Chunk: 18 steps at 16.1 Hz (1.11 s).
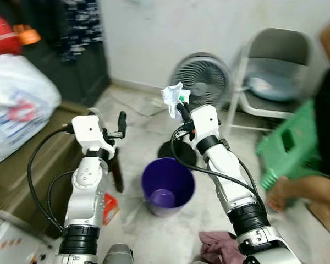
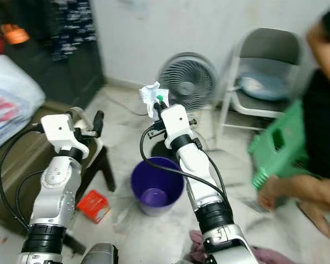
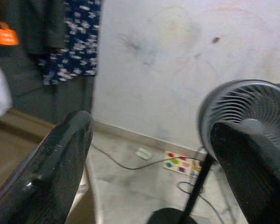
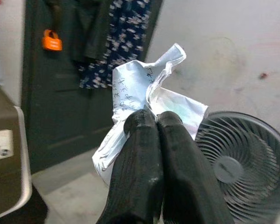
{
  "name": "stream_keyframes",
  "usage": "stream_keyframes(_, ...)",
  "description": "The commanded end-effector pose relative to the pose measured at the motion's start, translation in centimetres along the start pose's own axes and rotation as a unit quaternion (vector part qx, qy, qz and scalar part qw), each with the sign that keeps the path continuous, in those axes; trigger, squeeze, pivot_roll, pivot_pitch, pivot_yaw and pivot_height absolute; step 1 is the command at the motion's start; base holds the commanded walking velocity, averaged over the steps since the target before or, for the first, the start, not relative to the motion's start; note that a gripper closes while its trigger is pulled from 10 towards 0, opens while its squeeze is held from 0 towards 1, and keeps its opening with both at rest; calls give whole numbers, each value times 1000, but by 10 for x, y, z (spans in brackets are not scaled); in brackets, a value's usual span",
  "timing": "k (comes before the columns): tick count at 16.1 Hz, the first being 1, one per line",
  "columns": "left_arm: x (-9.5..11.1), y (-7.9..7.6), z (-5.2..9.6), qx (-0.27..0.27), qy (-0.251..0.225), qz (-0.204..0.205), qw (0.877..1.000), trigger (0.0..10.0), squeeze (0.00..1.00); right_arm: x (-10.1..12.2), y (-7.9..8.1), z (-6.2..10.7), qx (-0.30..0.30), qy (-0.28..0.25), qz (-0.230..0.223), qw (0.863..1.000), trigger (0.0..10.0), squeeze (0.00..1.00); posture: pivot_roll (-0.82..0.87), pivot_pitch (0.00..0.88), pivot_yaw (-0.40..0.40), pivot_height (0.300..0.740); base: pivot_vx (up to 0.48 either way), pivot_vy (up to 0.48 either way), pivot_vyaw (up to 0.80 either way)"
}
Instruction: Clean up the room
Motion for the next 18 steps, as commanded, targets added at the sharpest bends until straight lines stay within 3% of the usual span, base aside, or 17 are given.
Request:
stream_keyframes(1, 3, 2, 1, -3, -8, -14, 1000, 10000, 0, 2, -7, -1, -7, -3, 3, 1000, 10000, 0, 51, 0, -78, 740, 0, 0, 0)
stream_keyframes(6, 6, 12, 8, -2, -11, -48, 999, 10000, 0, 0, -11, -2, -22, 3, -3, 1000, 10000, 0, 56, 0, -74, 740, 0, 0, 0)
stream_keyframes(12, 5, 6, 12, -20, -6, -37, 999, 10000, 0, -4, -14, 3, -39, 11, -18, 999, 10000, 0, 49, 8, -67, 740, 0, 0, -79)
stream_keyframes(18, 4, 11, 18, -12, 2, -33, 999, 10000, 0, -5, -9, 6, -37, 14, -13, 999, 10000, 0, 57, 27, -67, 740, 0, 0, 175)
Point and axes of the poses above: a point about 5 cm out from each wrist's last joint towards the gripper, its own z axis pointing back from the gripper into the wrist, its own x axis along the axis of the wrist's last joint, y = z × x, the point moved 6 cm from there along -z, pointing out of the wrist towards the gripper
